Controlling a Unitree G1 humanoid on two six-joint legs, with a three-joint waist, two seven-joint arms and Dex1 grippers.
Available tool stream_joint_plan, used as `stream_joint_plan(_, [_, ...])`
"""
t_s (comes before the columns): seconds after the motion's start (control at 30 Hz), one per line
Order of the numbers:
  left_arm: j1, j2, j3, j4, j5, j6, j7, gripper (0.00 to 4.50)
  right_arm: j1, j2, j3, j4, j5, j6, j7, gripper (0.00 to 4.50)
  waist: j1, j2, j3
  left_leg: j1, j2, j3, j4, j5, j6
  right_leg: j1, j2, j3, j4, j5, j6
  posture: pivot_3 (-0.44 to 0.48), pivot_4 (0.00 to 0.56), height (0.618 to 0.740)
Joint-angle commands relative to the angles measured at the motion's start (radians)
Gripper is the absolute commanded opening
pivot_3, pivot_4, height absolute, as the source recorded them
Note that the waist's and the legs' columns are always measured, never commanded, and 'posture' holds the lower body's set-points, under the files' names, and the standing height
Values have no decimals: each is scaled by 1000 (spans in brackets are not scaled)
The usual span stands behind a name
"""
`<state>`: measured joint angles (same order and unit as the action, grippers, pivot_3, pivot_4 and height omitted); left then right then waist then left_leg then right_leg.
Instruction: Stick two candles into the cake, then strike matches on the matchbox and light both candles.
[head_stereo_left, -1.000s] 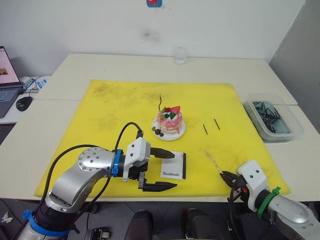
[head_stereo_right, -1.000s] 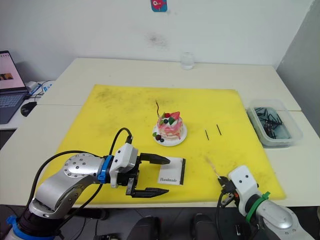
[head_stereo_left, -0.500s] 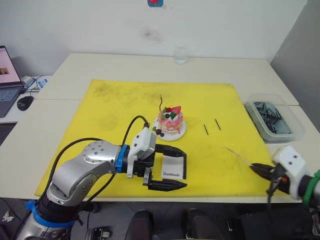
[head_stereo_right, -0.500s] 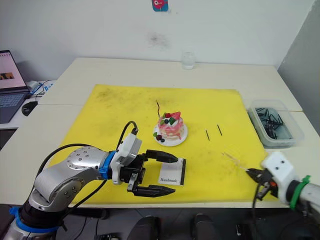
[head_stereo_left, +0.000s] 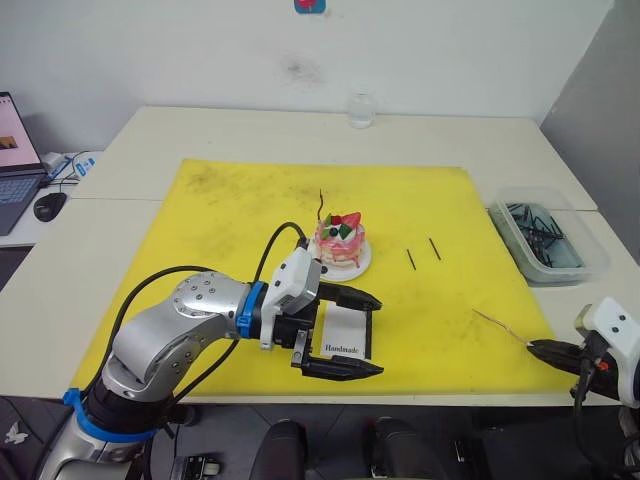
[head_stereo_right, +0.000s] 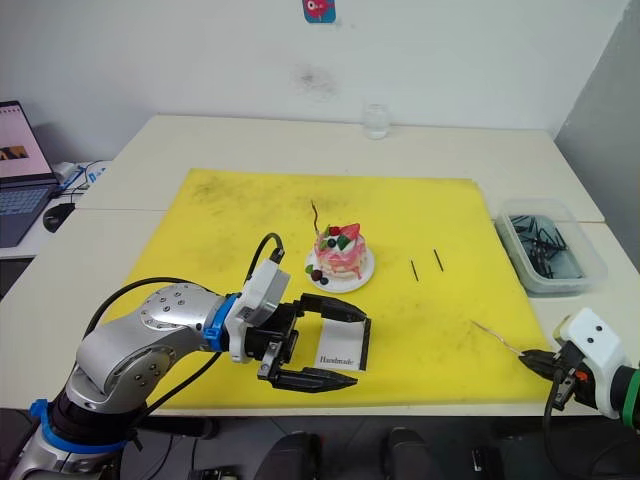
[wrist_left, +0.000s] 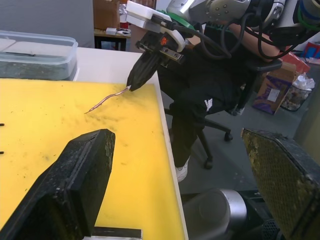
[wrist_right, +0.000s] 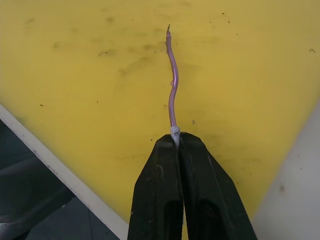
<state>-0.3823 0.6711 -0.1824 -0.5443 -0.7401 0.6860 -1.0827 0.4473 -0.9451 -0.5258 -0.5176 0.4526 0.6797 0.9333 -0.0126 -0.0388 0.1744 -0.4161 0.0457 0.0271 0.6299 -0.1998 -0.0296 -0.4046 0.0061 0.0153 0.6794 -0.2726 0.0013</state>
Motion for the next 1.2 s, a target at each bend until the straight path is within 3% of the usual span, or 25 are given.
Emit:
stream_joint_plan(0.03, [5,-5,-2,-19,4,-23,-7,4500,-8,-2,2,-31,7,30,-11,34,0,0,0,0,0,0,0,0,0,0,0,0,0,0,0,0,150,740])
stream_joint_plan(0.07, [7,-5,-3,-21,6,-25,-6,4500,-8,0,4,-34,10,40,-15,34,0,0,0,0,0,0,0,0,0,0,0,0,0,0,0,0,150,740])
stream_joint_plan(0.17, [12,-6,-7,-28,13,-30,-2,4500,-1,5,14,-34,-2,34,-15,734,0,0,0,0,0,0,0,0,0,0,0,0,0,0,0,0,150,740])
stream_joint_plan(0.37, [25,3,-20,-44,43,-50,-1,4500,6,-26,-19,-47,-1,42,7,2842,0,0,0,0,0,0,0,0,0,0,0,0,0,0,0,0,150,740])
stream_joint_plan(0.53, [32,12,-31,-34,97,-98,-20,4500,-8,-136,-74,-84,8,112,69,2842,0,0,0,0,0,0,0,0,0,0,0,1,0,0,0,0,150,740])
stream_joint_plan(0.63, [16,7,-51,-34,128,-121,-24,4500,-60,-266,-26,-109,19,254,70,2842,-2,0,0,1,0,1,0,0,0,0,0,1,0,0,1,0,150,740])
stream_joint_plan(0.73, [-6,0,-77,-29,162,-148,-34,4500,-122,-411,102,-121,-29,351,27,2842,3,0,0,1,0,1,1,0,0,0,0,0,1,0,0,0,150,740])
stream_joint_plan(0.83, [-16,-7,-95,-34,177,-161,-36,4500,-282,-431,222,-103,33,452,-5,2842,4,0,0,0,0,1,1,0,0,0,0,1,0,0,0,0,150,740])
stream_joint_plan(1.0, [-26,-15,-115,-49,186,-176,-46,4500,-427,-418,382,-69,26,504,-37,2842,7,0,0,-1,0,1,0,0,0,0,0,1,-1,0,0,0,150,740])
stream_joint_plan(1.2, [-29,-32,-125,-66,187,-168,-30,4500,-470,-406,455,-61,25,534,-49,2842,7,0,0,-1,1,1,0,0,0,-1,0,1,-1,0,0,0,150,740])
